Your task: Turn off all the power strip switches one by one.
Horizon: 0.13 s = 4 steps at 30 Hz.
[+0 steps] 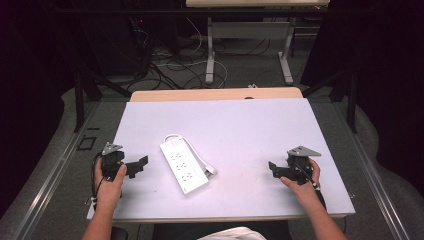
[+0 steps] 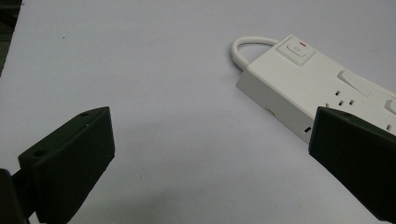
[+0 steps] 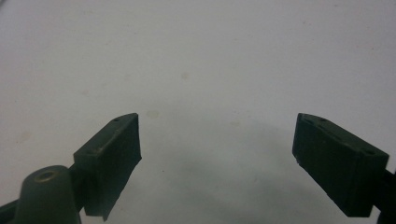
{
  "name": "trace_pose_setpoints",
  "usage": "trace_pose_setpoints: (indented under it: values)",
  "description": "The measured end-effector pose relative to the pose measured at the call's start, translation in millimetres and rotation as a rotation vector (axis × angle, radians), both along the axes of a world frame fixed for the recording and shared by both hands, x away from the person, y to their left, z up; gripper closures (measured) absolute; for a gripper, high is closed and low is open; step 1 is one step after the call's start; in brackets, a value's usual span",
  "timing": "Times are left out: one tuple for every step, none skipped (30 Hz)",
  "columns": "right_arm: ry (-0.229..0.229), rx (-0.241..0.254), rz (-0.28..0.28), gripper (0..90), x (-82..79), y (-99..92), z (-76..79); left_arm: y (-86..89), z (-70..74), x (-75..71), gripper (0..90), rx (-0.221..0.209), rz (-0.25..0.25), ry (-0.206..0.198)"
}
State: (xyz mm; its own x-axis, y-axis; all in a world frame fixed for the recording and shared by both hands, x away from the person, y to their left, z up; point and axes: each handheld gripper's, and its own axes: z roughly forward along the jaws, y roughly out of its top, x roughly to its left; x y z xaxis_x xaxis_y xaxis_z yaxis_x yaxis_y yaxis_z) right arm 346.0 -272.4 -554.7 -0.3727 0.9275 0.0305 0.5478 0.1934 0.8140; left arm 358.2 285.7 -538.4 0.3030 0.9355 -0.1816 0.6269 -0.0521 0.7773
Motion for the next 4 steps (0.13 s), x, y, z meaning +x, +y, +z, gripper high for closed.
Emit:
trace_pose_setpoints:
  values:
    - [0.001,0.0,0.001,14.7,-0.1,0.1,0.0,-0.1,0.1,0.1,0.1,0.003,-0.001,0.005]
    - [0.001,0.0,0.002,14.7,-0.1,0.2,0.1,-0.3,-0.2,0.3,0.1,0.001,0.0,0.005]
    - [0.0,-0.001,0.001,14.8,0.0,0.0,0.0,-0.5,-0.5,0.6,0.1,0.0,0.0,0.006]
    - [0.0,-0.001,0.0,14.8,0.2,-0.1,-0.1,-0.9,-1.6,1.2,0.1,-0.006,0.003,-0.004]
